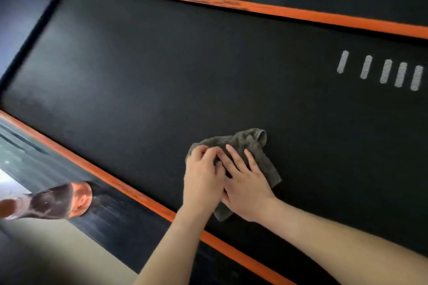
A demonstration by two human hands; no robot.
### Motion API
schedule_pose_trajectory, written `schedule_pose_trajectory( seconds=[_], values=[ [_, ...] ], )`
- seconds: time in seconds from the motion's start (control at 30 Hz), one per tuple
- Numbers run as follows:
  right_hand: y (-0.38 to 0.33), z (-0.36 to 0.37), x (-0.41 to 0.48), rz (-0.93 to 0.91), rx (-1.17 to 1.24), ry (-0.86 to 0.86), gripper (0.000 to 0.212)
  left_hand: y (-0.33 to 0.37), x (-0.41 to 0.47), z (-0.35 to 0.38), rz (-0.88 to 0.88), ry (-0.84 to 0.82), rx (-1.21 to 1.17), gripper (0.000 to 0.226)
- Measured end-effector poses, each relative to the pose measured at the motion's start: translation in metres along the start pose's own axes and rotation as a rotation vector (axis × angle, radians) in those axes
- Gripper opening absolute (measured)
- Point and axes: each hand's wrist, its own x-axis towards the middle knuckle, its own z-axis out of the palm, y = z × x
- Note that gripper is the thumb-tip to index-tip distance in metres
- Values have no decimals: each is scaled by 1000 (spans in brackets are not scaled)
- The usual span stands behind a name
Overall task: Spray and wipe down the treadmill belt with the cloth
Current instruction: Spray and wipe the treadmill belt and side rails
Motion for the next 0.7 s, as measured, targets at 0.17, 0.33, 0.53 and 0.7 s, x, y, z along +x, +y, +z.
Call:
schedule_pose_trajectory(
  seconds=[0.17, 0.33, 0.53, 0.7],
  values=[
    [48, -14, 26, 60, -100, 122, 57, -1, 3, 15, 126, -35, 9, 54],
    [79, -39, 50, 252, -61, 281, 45, 11, 40, 11, 304, -48, 243, 52],
    [10, -43, 54, 107, 283, 65, 23, -37, 32, -21, 204, -216, 306, 30],
    [-1, -83, 102, 55, 664, 25, 20, -80, 61, -82, 127, 11, 293, 19]
  ],
)
